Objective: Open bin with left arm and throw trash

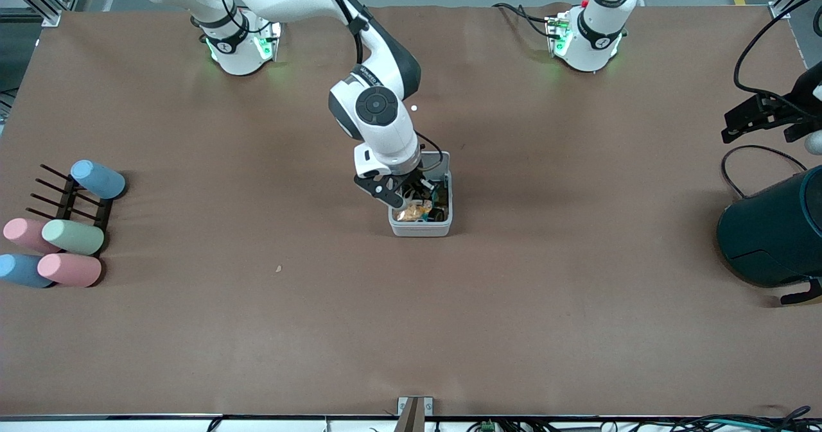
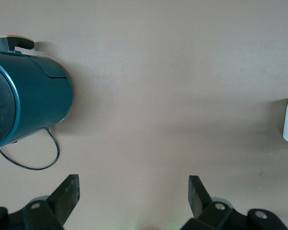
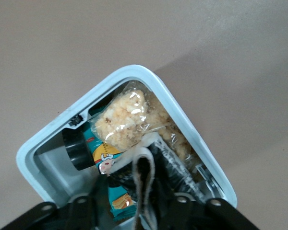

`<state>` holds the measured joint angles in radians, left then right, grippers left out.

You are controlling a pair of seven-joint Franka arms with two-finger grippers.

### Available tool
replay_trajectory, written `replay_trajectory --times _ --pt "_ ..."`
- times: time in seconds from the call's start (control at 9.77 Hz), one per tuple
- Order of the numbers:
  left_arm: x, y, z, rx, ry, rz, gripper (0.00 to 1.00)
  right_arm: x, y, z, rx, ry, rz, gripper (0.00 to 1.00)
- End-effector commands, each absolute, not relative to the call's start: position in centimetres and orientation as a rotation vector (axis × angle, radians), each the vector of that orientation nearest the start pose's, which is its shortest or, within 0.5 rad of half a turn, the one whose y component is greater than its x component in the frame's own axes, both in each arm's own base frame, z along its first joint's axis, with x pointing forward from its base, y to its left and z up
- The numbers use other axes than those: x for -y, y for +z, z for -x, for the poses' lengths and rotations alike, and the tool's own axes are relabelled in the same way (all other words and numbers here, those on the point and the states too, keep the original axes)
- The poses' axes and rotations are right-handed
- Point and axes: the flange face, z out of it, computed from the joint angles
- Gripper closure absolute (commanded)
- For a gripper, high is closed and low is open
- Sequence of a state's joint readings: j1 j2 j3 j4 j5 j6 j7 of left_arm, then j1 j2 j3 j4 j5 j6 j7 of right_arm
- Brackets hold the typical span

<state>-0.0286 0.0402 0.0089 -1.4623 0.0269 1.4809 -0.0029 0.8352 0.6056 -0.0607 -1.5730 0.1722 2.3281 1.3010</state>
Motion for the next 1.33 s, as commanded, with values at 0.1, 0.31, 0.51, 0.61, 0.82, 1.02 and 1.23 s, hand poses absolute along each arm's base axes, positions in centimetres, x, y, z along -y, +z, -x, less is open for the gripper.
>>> replay_trajectory --times 0.1,0.31,0.51,0.61,0.82,1.02,1.23 --pt "0.9 64.9 -55.7 -0.002 0.014 3.115 0.00 -49.4 34.8 -50.6 -0.942 0.023 2.805 0.00" --pt "1.0 64.9 -55.7 -0.002 0.013 3.115 0.00 -48.5 38.2 -50.4 -0.945 0.041 2.806 0.00" --pt "0.9 64.9 -55.7 0.001 0.013 3.115 0.00 -46.9 41.0 -51.0 -0.965 0.042 2.791 0.00" --pt "0.9 64.9 -55.7 -0.002 0.014 3.115 0.00 -44.5 43.1 -52.4 -1.007 0.032 2.766 0.00" --pt "1.0 64.9 -55.7 -0.001 0.016 3.114 0.00 -35.9 47.6 -56.5 -1.074 0.010 2.744 0.00" --pt "1.0 64.9 -55.7 -0.001 0.013 3.114 0.00 -24.1 51.8 -59.5 -0.955 0.021 2.818 0.00" --pt "0.9 64.9 -55.7 0.001 0.013 3.114 0.00 -12.4 55.4 -59.5 -0.768 0.089 2.903 0.00"
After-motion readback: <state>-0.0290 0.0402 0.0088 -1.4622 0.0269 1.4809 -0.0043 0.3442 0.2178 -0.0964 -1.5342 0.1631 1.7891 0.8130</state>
